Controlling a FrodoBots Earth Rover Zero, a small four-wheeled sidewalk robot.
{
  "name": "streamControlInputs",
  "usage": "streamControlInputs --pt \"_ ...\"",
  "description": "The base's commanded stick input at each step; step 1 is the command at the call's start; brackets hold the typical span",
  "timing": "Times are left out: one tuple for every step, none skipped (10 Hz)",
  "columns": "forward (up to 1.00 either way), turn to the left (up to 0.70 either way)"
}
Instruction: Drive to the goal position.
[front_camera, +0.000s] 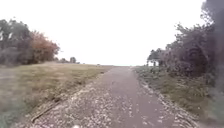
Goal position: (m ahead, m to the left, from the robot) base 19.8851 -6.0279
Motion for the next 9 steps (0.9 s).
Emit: streamControlInputs --pt "1.0 0.0" --pt "1.0 0.0" --pt "1.0 0.0" --pt "1.0 0.0" --pt "1.0 0.0" --pt "1.0 0.0" --pt "1.0 0.0" --pt "1.0 0.0" --pt "1.0 0.0"
